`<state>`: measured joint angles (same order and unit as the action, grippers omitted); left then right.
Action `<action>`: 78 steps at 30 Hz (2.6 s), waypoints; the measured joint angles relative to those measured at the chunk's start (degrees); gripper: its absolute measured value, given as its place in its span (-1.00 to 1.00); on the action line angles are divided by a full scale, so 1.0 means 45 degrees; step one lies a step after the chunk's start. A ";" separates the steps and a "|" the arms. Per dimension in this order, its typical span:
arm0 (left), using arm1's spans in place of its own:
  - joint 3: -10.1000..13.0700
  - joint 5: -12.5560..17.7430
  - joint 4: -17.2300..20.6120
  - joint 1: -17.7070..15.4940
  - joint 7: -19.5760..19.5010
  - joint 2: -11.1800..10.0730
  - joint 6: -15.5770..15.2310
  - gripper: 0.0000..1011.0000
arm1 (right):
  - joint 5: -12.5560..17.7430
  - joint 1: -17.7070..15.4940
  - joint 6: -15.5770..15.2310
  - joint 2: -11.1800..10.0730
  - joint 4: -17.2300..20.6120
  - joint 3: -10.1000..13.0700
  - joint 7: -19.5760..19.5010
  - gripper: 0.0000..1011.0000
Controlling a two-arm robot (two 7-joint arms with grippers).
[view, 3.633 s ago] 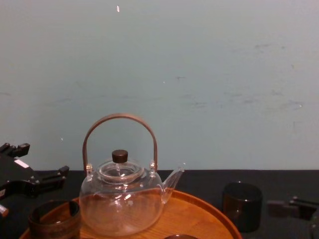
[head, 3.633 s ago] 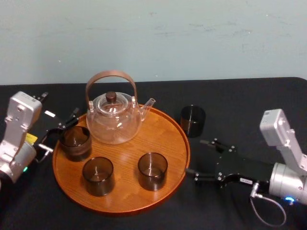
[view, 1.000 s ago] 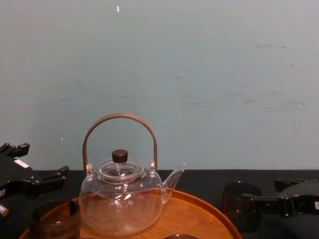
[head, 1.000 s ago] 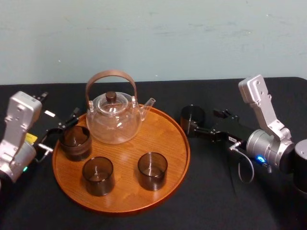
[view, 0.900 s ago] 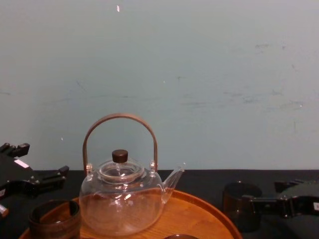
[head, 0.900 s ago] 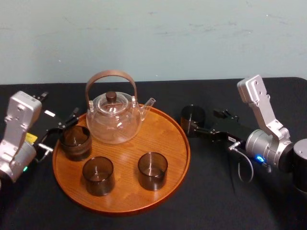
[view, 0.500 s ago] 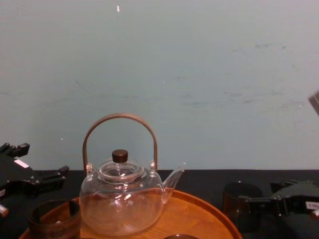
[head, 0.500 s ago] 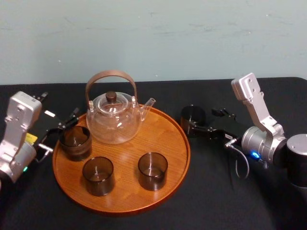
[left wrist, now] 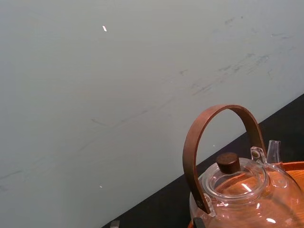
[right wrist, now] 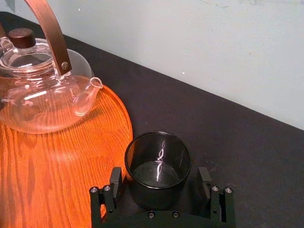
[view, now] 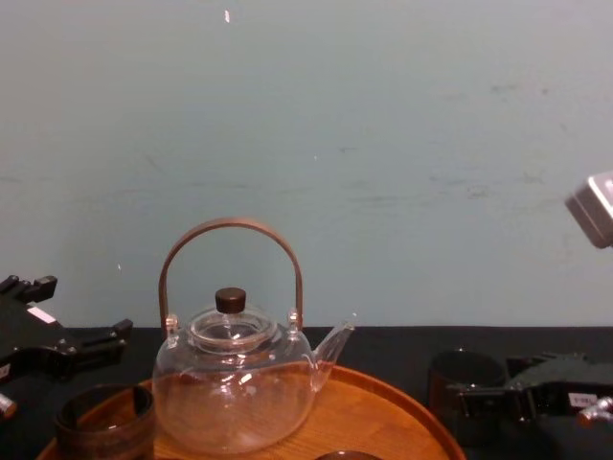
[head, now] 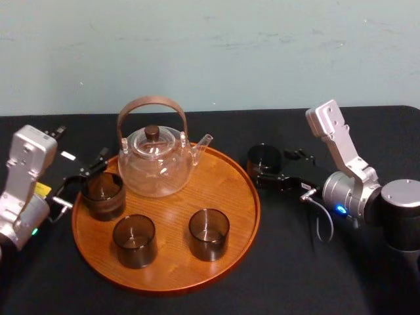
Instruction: Pick up the glass from the table and place it on the tray.
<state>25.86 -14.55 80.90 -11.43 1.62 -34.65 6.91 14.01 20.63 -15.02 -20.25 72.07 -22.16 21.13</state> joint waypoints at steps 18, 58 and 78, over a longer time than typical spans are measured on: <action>0.0000 -0.0001 0.0000 0.0000 0.0000 0.0000 0.0000 0.98 | -0.0331 0.0566 0.0096 0.0413 -0.0824 -0.0077 0.0250 0.98; 0.0000 0.0000 0.0000 0.0000 0.0000 0.0000 0.0000 0.98 | -0.0660 0.0993 0.0060 0.0792 -0.1553 -0.0075 0.0289 0.98; 0.0000 0.0000 0.0000 0.0000 0.0000 0.0000 0.0000 0.98 | -0.0624 0.0985 0.0052 0.0789 -0.1546 -0.0071 0.0291 0.79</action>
<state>25.86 -14.55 80.90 -11.43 1.62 -34.65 6.91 11.20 25.06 -14.78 -16.70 65.11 -22.48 22.44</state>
